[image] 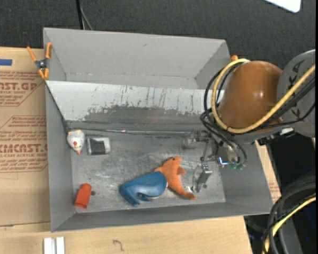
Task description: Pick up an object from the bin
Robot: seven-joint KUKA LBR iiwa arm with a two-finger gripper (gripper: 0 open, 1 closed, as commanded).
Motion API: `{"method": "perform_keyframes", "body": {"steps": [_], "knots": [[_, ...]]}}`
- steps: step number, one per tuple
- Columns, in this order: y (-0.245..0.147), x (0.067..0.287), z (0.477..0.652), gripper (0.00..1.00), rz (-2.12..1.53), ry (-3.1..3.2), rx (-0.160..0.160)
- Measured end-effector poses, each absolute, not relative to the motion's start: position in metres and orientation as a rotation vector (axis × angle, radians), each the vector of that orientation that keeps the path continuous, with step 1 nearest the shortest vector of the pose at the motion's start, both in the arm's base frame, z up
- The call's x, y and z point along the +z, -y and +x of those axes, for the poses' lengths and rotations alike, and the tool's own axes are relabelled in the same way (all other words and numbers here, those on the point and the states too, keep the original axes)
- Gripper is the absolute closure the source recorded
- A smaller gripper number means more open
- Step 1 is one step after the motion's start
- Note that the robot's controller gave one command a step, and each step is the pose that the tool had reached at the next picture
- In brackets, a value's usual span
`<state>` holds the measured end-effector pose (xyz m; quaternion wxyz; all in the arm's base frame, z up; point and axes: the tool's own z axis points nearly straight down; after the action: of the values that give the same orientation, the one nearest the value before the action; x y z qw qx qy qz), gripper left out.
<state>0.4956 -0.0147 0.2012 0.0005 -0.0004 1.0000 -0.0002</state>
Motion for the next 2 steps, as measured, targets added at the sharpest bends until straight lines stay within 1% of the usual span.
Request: {"method": "perform_keyframes", "body": {"steps": [1,2], "knots": [[0.019,0.154,0.505,0.00,-0.143,-3.133,-0.001],[0.030,0.077,0.509,1.00,-0.822,-3.008,-0.004]]}}
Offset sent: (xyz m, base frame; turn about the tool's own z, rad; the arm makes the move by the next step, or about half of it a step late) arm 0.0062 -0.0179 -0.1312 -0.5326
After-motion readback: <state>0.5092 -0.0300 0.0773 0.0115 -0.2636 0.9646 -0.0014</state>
